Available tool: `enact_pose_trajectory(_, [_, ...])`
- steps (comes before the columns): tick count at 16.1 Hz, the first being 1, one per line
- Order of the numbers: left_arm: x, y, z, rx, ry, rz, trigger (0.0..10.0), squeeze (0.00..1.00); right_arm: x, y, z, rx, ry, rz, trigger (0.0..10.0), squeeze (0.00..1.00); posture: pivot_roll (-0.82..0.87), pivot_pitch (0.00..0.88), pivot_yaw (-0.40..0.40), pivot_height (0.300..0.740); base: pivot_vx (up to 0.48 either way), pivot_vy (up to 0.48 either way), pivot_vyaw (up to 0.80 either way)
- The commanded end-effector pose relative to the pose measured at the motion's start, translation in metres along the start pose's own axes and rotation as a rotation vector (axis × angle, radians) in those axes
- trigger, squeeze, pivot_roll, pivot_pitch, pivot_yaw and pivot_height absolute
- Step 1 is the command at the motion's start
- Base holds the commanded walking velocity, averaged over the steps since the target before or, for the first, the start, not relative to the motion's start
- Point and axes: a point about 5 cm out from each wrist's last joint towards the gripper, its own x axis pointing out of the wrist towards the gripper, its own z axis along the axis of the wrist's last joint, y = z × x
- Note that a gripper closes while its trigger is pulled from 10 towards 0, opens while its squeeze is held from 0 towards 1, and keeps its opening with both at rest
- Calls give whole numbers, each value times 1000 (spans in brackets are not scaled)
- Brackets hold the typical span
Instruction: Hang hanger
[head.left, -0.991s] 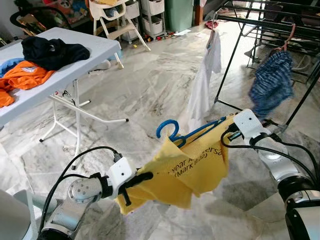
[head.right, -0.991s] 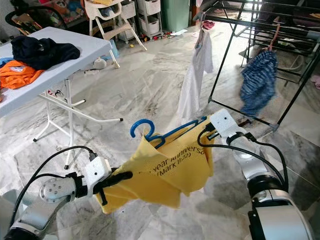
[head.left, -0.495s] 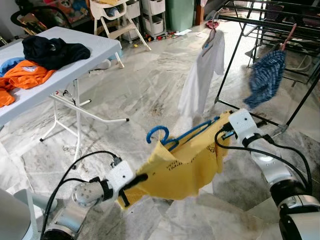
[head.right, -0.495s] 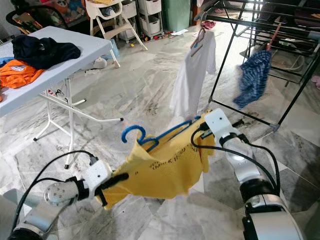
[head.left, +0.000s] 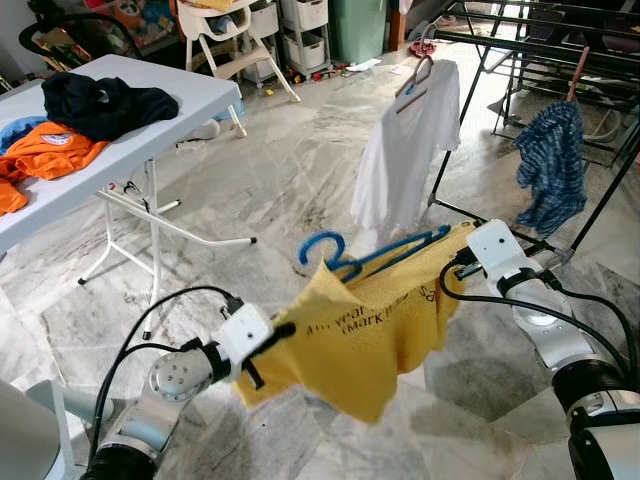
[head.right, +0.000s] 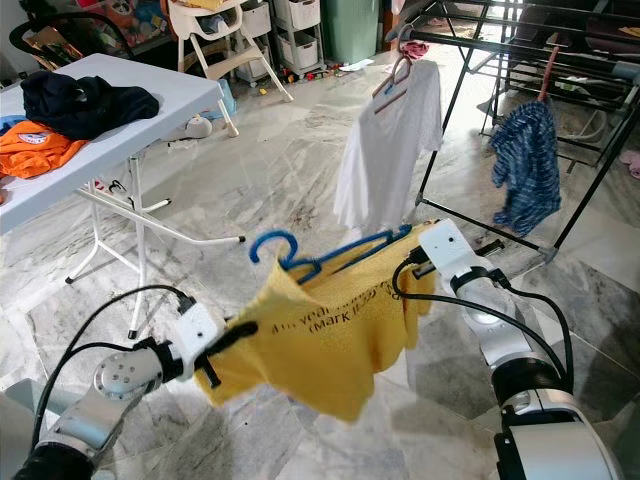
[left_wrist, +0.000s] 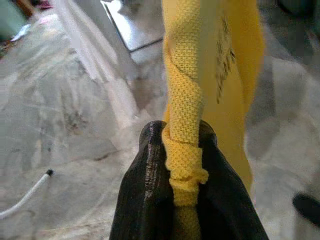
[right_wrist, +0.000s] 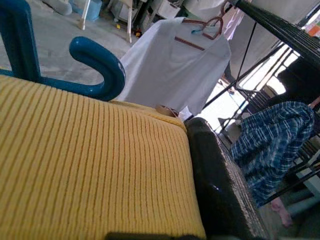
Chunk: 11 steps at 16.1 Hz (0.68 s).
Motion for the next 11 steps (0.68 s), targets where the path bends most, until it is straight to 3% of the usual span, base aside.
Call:
enact_pose_trajectory(1, [-15, 11, -10, -99, -8, 99, 0, 0, 1, -26, 1, 20, 13, -132, 0, 0, -127, 35, 108, 740, 0, 0, 0])
enact_pose_trajectory(5, [-17, 6, -6, -139, -58, 70, 0, 0, 2, -29, 1, -4, 22, -148, 0, 0, -128, 36, 109, 740, 0, 0, 0])
enact_pose_trajectory(11, [-28, -2, -11, -145, -17, -123, 0, 0, 5, -43, 7, -119, 13, -178, 0, 0, -128, 40, 107, 740, 0, 0, 0])
